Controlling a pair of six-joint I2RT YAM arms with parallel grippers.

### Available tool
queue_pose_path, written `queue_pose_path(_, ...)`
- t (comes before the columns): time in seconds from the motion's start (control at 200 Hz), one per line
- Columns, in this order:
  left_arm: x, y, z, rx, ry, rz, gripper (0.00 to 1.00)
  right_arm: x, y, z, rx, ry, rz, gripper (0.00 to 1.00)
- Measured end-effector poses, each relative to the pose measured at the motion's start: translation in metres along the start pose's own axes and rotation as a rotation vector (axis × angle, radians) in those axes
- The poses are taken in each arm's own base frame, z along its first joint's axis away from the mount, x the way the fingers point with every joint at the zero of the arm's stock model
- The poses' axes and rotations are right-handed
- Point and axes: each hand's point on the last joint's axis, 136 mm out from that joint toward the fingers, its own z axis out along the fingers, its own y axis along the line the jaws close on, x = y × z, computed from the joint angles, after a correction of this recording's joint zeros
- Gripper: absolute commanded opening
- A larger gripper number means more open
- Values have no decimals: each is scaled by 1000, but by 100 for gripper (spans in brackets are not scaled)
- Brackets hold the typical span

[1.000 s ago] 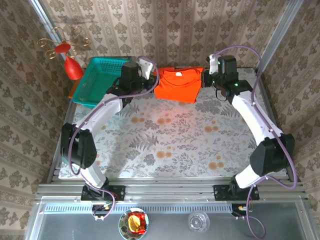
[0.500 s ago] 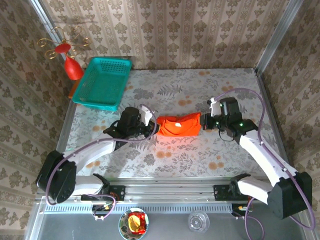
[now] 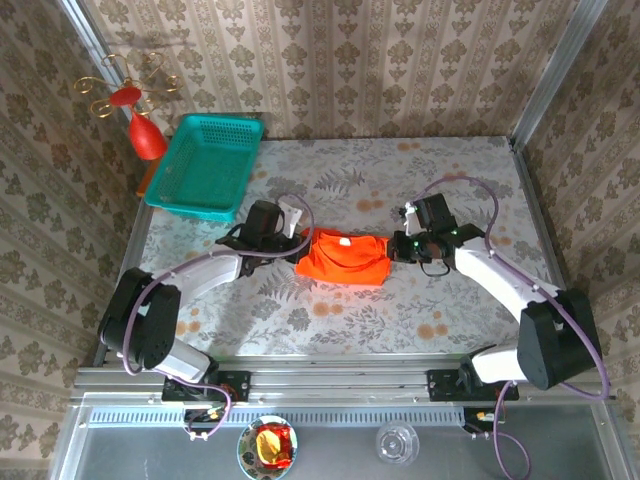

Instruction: Fold the inside-out t-shirt

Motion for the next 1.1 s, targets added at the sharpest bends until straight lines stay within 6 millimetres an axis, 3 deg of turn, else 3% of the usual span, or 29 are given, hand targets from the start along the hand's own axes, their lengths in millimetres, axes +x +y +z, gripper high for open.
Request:
queue_pose_path(0.215,-3,-4,-1,23,5,-3,0,-2,9,-1,-40,9,3,0)
queue_pose_path(0.46,5,-5,-5,43,9,-6,0,12,25,3,-90,52,-3,1)
queue_pose_path(0.63,19,1,-6,34,16,-17,0,25,22,10,-86,80,26,5)
queue_pose_path(0.795,16,3,-7,33,0,-17,0,28,22,16,-95,99,47,10)
queue_pose_path(0.94,12,3,-7,34,-13,-13,0,32,20,21,-90,121,71,1)
queue_pose_path(1.1,11,3,-7,35,-18,-11,0,29,21,22,-95,110,82,0)
